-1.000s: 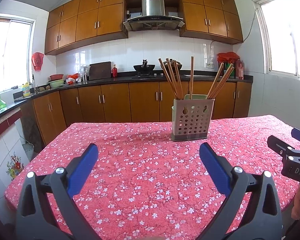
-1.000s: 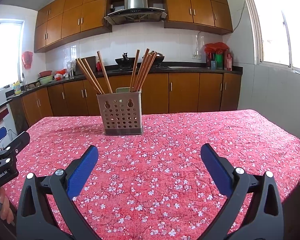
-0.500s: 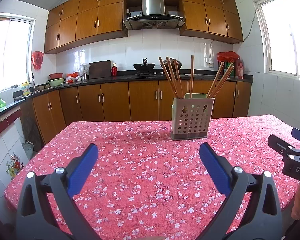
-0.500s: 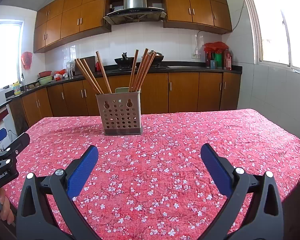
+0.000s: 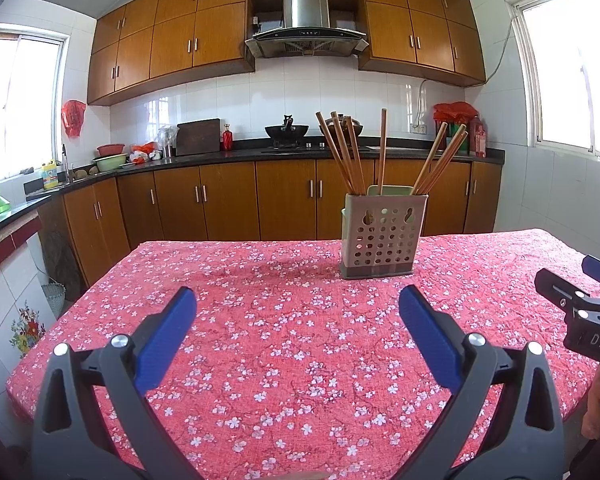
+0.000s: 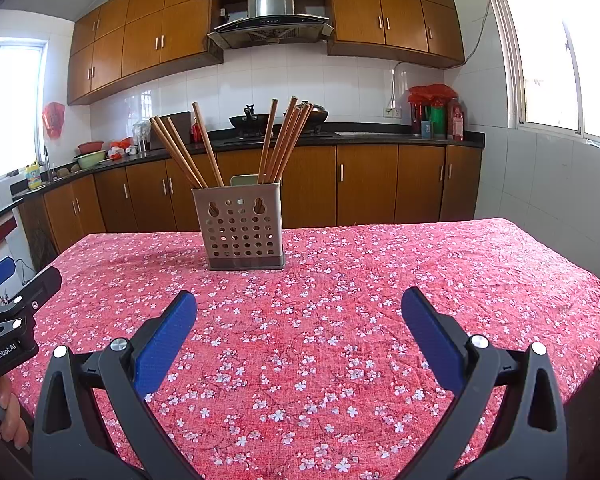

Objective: Organize utensils

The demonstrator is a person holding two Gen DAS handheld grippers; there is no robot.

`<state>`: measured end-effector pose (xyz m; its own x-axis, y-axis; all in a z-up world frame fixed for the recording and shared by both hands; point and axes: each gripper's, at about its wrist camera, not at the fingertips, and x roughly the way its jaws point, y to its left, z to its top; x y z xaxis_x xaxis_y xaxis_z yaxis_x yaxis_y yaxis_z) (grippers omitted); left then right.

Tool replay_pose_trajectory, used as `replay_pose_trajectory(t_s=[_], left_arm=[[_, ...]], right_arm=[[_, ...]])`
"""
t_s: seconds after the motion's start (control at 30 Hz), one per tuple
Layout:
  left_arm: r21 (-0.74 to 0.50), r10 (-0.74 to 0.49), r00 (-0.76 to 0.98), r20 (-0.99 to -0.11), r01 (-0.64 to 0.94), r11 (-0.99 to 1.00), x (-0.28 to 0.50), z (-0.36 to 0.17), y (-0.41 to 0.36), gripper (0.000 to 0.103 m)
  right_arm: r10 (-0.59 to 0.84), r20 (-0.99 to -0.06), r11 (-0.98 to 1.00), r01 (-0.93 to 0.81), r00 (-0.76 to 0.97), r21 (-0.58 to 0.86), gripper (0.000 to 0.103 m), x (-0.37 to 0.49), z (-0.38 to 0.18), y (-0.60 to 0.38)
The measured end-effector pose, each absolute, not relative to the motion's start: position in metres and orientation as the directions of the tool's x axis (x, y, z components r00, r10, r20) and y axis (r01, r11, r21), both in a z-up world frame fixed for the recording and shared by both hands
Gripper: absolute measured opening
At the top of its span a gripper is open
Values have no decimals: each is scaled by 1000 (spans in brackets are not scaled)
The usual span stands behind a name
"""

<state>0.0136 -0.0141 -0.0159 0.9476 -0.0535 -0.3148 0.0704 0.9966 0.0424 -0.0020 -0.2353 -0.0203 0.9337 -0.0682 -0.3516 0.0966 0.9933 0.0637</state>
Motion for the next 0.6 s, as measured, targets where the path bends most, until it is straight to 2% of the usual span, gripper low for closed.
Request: replay_pose_trajectory(t_s=[0.6], left_arm=[[37,-54,946,-320,70,997,16,-19,-9,99]], right_arm=[[-69,-353,993,97,933,63,101,-2,-20,-236]])
